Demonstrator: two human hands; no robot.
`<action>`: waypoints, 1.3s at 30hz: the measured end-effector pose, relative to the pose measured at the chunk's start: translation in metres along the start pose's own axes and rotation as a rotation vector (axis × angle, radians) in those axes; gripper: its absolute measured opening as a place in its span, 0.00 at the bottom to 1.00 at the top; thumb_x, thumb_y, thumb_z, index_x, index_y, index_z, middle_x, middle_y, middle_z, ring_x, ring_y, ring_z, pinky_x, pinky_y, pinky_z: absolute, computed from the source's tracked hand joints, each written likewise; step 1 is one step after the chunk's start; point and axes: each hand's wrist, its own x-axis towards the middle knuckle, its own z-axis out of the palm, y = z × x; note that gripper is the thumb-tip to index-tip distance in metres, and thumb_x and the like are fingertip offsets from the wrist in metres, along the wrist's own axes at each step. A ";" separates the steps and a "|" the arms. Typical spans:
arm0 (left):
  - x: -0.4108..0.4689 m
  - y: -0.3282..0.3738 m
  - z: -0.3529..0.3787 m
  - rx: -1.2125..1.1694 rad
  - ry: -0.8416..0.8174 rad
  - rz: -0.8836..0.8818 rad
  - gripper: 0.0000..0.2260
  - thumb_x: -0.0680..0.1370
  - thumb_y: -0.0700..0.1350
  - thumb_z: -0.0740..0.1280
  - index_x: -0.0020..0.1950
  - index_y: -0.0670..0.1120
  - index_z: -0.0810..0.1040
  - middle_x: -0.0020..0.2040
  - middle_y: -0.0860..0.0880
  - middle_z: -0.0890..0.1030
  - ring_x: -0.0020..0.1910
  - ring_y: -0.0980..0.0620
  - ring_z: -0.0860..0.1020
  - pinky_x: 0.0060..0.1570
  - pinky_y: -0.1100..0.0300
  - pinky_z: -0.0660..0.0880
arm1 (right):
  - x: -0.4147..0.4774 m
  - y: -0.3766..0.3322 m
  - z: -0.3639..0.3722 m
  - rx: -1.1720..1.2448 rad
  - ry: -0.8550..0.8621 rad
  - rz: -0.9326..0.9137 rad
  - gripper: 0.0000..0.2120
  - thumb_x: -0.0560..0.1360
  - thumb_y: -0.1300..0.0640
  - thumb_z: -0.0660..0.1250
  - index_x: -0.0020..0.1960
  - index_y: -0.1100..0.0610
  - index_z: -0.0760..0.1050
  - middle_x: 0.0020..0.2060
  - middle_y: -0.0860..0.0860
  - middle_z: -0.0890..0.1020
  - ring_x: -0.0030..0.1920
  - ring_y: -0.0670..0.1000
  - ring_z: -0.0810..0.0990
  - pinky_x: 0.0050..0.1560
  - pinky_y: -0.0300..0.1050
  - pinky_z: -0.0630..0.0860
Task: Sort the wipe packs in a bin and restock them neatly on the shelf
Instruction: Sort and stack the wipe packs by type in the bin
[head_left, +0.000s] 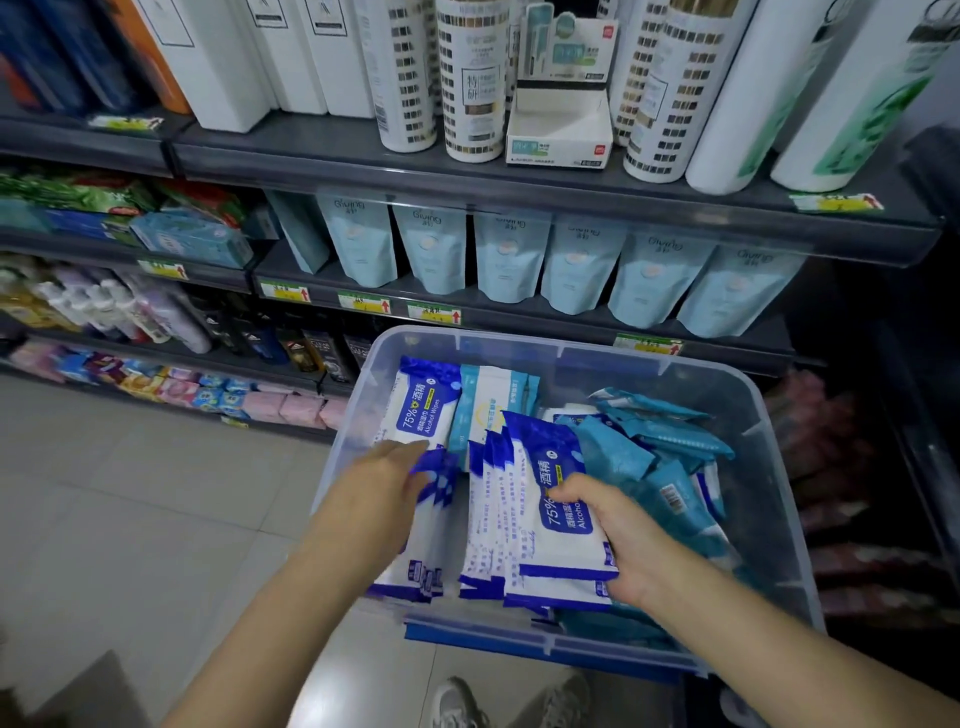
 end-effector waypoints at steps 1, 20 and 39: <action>0.001 -0.010 0.001 0.090 0.002 0.007 0.13 0.80 0.43 0.61 0.65 0.45 0.74 0.62 0.47 0.76 0.58 0.48 0.75 0.53 0.62 0.70 | 0.004 0.001 0.003 -0.012 0.011 -0.001 0.15 0.66 0.61 0.68 0.53 0.60 0.77 0.43 0.60 0.84 0.40 0.59 0.83 0.49 0.57 0.78; -0.007 -0.025 0.009 0.234 -0.174 -0.019 0.26 0.76 0.49 0.69 0.72 0.47 0.67 0.71 0.51 0.67 0.68 0.50 0.66 0.63 0.61 0.65 | 0.057 0.032 0.034 -0.316 0.102 -0.067 0.25 0.75 0.64 0.68 0.66 0.53 0.60 0.52 0.52 0.80 0.47 0.51 0.81 0.41 0.46 0.78; -0.011 -0.008 0.019 0.315 -0.209 0.081 0.32 0.74 0.52 0.70 0.75 0.52 0.60 0.74 0.54 0.60 0.72 0.53 0.58 0.66 0.62 0.64 | 0.052 0.035 0.027 -0.772 0.076 0.127 0.49 0.70 0.60 0.72 0.75 0.49 0.39 0.62 0.53 0.74 0.61 0.55 0.74 0.60 0.56 0.74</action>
